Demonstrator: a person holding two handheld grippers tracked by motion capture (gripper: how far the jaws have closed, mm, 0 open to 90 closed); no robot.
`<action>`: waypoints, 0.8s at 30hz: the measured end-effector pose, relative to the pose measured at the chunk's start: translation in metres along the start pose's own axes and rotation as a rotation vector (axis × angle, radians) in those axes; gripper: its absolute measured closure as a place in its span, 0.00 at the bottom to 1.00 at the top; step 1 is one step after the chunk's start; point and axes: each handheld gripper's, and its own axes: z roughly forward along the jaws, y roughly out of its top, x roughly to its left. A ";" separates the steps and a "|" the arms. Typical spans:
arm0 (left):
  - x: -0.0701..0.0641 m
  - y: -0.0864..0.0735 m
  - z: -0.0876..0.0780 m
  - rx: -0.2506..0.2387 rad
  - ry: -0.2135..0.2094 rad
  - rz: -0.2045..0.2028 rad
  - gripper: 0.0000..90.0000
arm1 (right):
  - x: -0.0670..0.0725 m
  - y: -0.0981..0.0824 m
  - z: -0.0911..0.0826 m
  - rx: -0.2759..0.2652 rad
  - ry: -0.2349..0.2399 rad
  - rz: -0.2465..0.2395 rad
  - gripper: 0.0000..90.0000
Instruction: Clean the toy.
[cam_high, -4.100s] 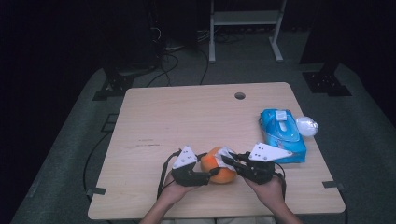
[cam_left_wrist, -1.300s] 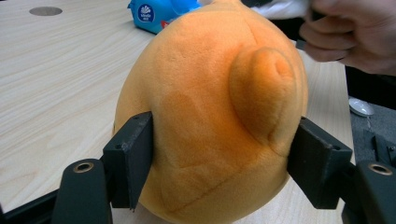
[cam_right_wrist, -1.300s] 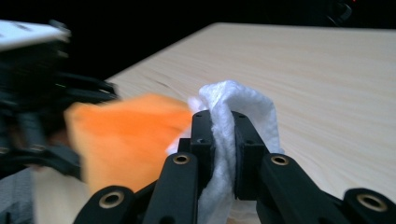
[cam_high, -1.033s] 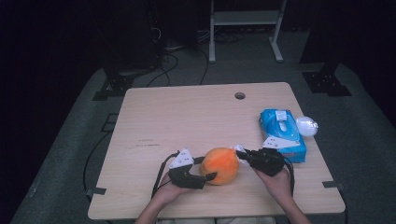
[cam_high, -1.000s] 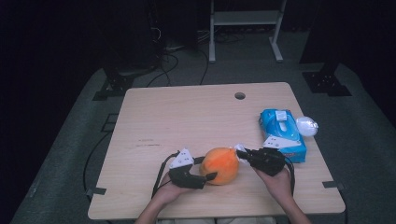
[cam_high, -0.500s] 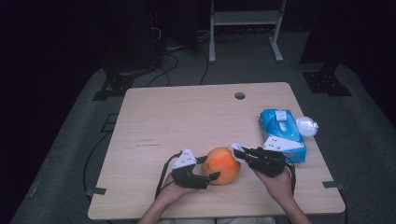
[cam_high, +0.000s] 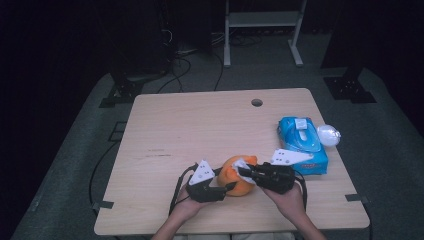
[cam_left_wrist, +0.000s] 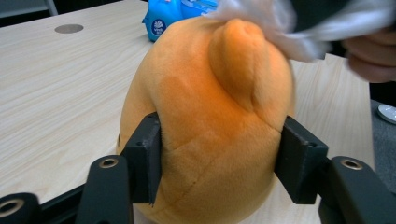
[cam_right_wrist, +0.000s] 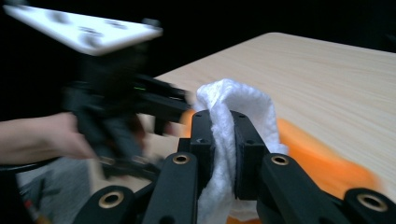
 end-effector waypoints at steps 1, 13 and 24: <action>0.000 0.001 -0.001 0.005 -0.003 0.007 0.46 | -0.006 -0.002 -0.002 0.000 -0.015 0.017 0.89; 0.006 -0.005 0.008 0.005 -0.006 -0.020 0.38 | -0.030 -0.013 -0.006 0.015 -0.089 0.084 0.89; 0.004 -0.003 0.014 0.009 -0.013 -0.010 0.32 | -0.026 -0.008 -0.006 0.003 -0.047 0.084 0.89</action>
